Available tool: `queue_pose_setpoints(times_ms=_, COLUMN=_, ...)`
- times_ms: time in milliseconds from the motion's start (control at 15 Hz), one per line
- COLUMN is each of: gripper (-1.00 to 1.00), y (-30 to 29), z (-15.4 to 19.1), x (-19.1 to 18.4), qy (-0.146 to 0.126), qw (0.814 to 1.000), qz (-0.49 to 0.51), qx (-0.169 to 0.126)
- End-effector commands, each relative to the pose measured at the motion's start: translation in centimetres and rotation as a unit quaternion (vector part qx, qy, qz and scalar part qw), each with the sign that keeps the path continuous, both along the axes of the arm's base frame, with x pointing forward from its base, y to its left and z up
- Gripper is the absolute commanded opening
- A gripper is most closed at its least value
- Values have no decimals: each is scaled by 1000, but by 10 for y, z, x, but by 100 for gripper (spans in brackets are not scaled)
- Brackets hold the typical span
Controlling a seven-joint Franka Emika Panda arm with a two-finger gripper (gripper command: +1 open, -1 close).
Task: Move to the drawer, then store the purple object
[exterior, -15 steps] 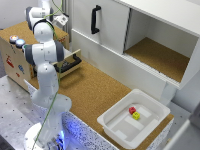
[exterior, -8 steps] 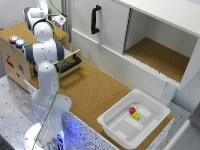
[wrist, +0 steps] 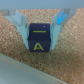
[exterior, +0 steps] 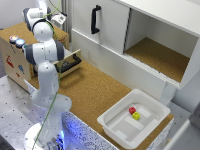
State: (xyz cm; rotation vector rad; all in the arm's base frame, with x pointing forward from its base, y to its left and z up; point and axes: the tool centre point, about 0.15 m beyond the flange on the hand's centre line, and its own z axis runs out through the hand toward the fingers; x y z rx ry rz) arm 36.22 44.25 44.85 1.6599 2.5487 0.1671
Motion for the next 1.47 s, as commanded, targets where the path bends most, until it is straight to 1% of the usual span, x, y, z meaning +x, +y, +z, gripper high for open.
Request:
queue_pose_setpoints(times_ms=0, gripper=-100, y=-54, z=30, x=-2, qy=-3, qw=999, qz=-40, qx=-1)
queue_pose_setpoints(times_ms=200, gripper=-100, y=-101, z=12, x=-13, qy=4, qw=997, qz=-83, qx=3)
queue_pose_setpoints(times_ms=333, gripper=-100, y=-125, z=-4, x=-19, qy=10, qw=993, qz=-118, qx=15)
queue_pose_setpoints(times_ms=467, gripper=-100, y=-142, z=-19, x=-21, qy=11, qw=987, qz=-159, qx=27)
queue_pose_setpoints(times_ms=533, gripper=-100, y=-147, z=-27, x=-23, qy=18, qw=984, qz=-173, qx=30)
queue_pose_setpoints(times_ms=600, gripper=-100, y=-149, z=-33, x=-25, qy=18, qw=981, qz=-189, qx=42)
queue_pose_setpoints(times_ms=800, gripper=-100, y=-149, z=-56, x=-34, qy=11, qw=973, qz=-223, qx=66)
queue_pose_setpoints(times_ms=867, gripper=-100, y=-149, z=-68, x=-39, qy=7, qw=968, qz=-239, qx=71)
queue_pose_setpoints(times_ms=933, gripper=-100, y=-150, z=-78, x=-42, qy=9, qw=964, qz=-254, qx=75)
queue_pose_setpoints(times_ms=1067, gripper=-100, y=-153, z=-100, x=-45, qy=3, qw=956, qz=-284, qx=78)
queue_pose_setpoints(times_ms=1200, gripper=-100, y=-151, z=-112, x=-40, qy=7, qw=949, qz=-299, qx=102)
queue_pose_setpoints(times_ms=1267, gripper=-100, y=-146, z=-112, x=-38, qy=4, qw=955, qz=-281, qx=97)
queue_pose_setpoints(times_ms=1333, gripper=-100, y=-143, z=-111, x=-33, qy=5, qw=955, qz=-280, qx=102)
queue_pose_setpoints(times_ms=1400, gripper=-100, y=-139, z=-110, x=-29, qy=2, qw=959, qz=-266, qx=95)
